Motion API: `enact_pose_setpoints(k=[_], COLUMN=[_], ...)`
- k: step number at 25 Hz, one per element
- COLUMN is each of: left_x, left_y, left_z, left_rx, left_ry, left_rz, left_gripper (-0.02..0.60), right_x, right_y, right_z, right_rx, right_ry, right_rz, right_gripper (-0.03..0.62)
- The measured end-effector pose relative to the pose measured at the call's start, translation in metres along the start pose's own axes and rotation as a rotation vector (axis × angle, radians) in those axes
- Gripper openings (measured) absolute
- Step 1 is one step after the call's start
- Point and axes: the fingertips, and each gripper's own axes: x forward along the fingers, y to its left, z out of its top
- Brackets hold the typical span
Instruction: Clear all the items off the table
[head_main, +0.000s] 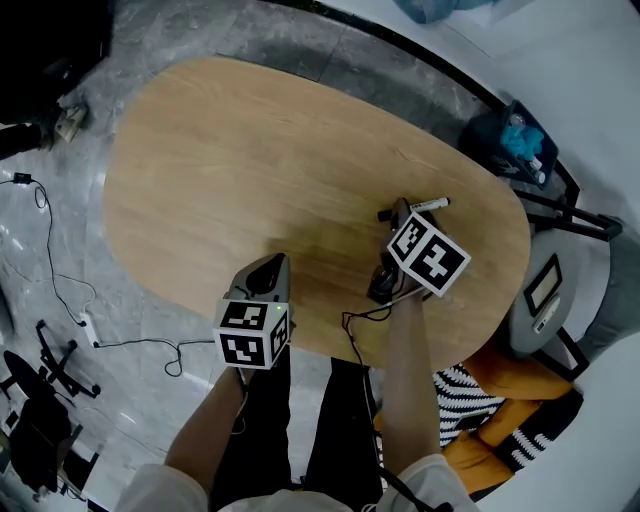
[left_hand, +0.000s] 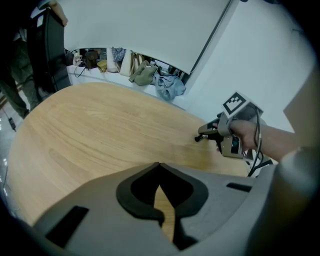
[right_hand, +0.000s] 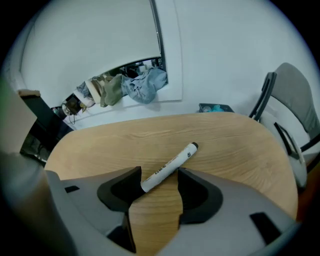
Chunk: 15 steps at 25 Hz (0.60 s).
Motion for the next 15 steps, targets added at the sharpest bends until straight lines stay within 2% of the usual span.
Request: enact_pose_setpoints(k=[5, 8, 9, 12, 15], left_x=[-0.002, -0.001, -0.001, -0.002, -0.004], left_y=[0.005, 0.006, 0.006, 0.006, 0.005], left_z=[-0.004, -0.003, -0.003, -0.004, -0.006], left_rx=[-0.011, -0.012, -0.012, -0.009, -0.002], left_ry=[0.001, -0.002, -0.003, -0.005, -0.008], left_rz=[0.007, 0.01, 0.01, 0.012, 0.011], left_gripper=[0.002, 0.002, 0.002, 0.002, 0.002], right_x=[-0.002, -0.002, -0.001, -0.002, -0.007], right_y=[-0.003, -0.012, -0.014, -0.015, -0.017], right_z=[-0.004, -0.004, -0.004, -0.007, -0.012], right_rx=[-0.068, -0.093, -0.114, -0.167, -0.169], right_ry=[0.005, 0.005, 0.009, 0.019, 0.013], right_rz=[-0.041, -0.058, -0.061, -0.054, -0.044], right_gripper=[0.199, 0.131, 0.086, 0.081, 0.081])
